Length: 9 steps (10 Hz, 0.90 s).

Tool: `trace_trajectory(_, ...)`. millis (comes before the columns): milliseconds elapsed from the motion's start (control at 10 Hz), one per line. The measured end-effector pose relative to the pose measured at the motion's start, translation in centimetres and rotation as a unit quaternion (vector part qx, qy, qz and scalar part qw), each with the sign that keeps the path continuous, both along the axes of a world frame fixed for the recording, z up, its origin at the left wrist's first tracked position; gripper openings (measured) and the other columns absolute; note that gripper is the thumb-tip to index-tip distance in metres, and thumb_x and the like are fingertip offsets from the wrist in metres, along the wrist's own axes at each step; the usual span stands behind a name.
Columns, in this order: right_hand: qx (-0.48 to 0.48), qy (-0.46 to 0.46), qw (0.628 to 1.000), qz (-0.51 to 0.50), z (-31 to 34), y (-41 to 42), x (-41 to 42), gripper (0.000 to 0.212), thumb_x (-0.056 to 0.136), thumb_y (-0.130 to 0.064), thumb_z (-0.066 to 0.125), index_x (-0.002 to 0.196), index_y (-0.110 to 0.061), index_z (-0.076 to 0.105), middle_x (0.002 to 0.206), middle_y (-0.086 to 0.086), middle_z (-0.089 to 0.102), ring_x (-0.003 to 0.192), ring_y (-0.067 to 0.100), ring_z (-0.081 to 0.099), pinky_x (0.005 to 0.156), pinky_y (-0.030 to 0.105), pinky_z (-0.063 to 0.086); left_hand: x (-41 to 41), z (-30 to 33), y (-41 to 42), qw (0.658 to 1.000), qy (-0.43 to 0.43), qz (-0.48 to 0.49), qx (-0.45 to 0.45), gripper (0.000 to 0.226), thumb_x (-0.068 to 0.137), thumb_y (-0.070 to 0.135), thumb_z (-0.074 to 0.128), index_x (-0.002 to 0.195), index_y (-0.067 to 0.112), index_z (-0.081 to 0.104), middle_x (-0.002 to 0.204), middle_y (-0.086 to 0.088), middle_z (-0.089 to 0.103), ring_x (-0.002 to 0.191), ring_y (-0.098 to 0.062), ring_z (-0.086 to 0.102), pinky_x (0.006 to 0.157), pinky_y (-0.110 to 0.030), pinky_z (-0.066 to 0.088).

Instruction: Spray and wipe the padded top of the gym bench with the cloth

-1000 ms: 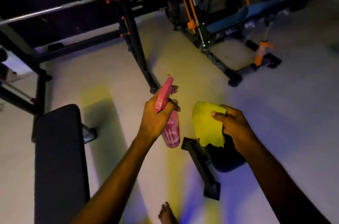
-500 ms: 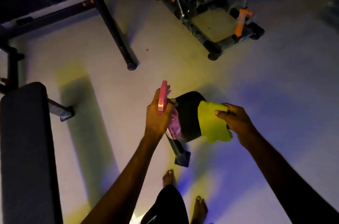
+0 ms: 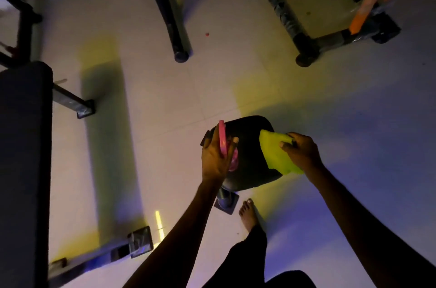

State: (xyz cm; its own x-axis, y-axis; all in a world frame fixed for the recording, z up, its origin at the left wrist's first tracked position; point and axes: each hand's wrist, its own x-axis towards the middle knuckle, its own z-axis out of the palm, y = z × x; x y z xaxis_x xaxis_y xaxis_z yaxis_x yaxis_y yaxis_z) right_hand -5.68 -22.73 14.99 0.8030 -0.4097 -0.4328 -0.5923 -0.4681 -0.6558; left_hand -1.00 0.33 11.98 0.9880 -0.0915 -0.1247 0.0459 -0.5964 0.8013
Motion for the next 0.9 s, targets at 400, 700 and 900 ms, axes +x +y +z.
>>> trace_trajectory(400, -0.185, -0.049, 0.970, 0.147, -12.1, 0.9, 9.7, 0.036, 0.096, -0.010, 0.062, 0.130, -0.018, 0.071, 0.107, 0.021, 0.077, 0.101, 0.046, 0.071, 0.081, 0.048, 0.057, 3.5, -10.7, -1.8, 0.998, 0.019, 0.066, -0.003, 0.070, 0.093, 0.054, 0.058, 0.148, 0.013, 0.048, 0.102, 0.011, 0.062, 0.080, 0.005, 0.059, 0.076, -0.002, 0.046)
trace_trajectory(700, -0.184, 0.105, 0.923, 0.321, -24.7, 5.4, 0.7, 0.074, 0.082, -0.012, 0.085, 0.146, 0.008, 0.054, 0.148, 0.037, 0.053, 0.134, 0.060, 0.053, 0.107, 0.069, 0.046, 2.7, -13.6, -2.1, 0.996, -0.042, 0.079, 0.023, 0.069, 0.089, 0.058, 0.062, 0.143, 0.019, 0.046, 0.106, 0.006, 0.063, 0.089, -0.008, 0.056, 0.080, -0.017, 0.045)
trace_trajectory(900, -0.177, 0.136, 0.919, 0.324, -24.6, 4.7, 1.1, 0.075, 0.102, -0.036, 0.055, 0.165, -0.009, 0.026, 0.170, 0.019, 0.028, 0.159, 0.039, 0.023, 0.127, 0.050, 0.019, 2.6, -13.8, -1.5, 0.999, -0.008, 0.037, 0.017, 0.070, 0.083, 0.067, 0.060, 0.136, 0.023, 0.051, 0.122, -0.002, 0.066, 0.104, -0.008, 0.054, 0.088, -0.033, 0.052)
